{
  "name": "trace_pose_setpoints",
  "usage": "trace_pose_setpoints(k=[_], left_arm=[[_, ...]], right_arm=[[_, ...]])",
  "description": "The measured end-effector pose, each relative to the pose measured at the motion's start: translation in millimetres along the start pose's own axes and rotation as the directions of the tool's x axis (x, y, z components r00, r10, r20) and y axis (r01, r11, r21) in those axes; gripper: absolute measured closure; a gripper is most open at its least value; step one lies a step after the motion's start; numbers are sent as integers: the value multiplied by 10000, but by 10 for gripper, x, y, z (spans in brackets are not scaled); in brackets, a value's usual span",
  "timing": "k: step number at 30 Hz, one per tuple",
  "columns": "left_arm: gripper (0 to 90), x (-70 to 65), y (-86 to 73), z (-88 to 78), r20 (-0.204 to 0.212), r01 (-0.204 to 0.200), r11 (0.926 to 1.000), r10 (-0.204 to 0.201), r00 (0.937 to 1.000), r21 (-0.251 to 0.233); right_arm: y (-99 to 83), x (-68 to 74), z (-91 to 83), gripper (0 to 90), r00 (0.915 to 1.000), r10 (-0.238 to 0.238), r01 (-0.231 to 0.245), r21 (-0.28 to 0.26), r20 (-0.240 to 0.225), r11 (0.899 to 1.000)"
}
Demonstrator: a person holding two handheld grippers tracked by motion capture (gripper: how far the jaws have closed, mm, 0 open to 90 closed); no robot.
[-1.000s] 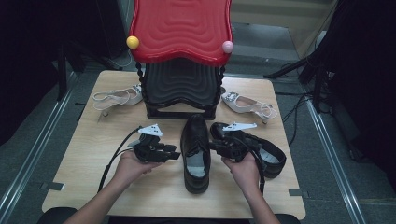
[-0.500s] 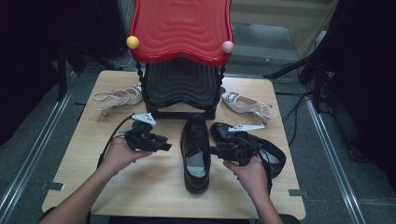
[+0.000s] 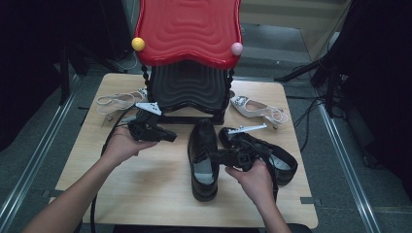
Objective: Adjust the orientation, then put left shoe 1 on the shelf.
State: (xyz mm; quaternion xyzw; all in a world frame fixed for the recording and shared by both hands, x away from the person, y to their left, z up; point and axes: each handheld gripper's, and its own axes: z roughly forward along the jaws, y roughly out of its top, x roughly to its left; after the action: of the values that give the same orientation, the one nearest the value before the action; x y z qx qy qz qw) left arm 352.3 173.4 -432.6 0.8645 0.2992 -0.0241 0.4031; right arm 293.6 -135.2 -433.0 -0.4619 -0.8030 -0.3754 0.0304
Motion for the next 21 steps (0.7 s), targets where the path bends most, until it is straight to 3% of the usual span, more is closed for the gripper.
trace_pose_setpoints(k=[7, 21], left_arm=[[882, 11, 108, -188, 47, -46, 9996, 47, 10000, -278], [880, -8, 517, -574, -355, -477, 9974, 459, 9983, -544]], right_arm=[[-12, 127, 87, 602, 9998, -92, 99, 428, -174, 9990], [12, 236, 164, 572, 9997, 32, -11, 807, -262, 9967]])
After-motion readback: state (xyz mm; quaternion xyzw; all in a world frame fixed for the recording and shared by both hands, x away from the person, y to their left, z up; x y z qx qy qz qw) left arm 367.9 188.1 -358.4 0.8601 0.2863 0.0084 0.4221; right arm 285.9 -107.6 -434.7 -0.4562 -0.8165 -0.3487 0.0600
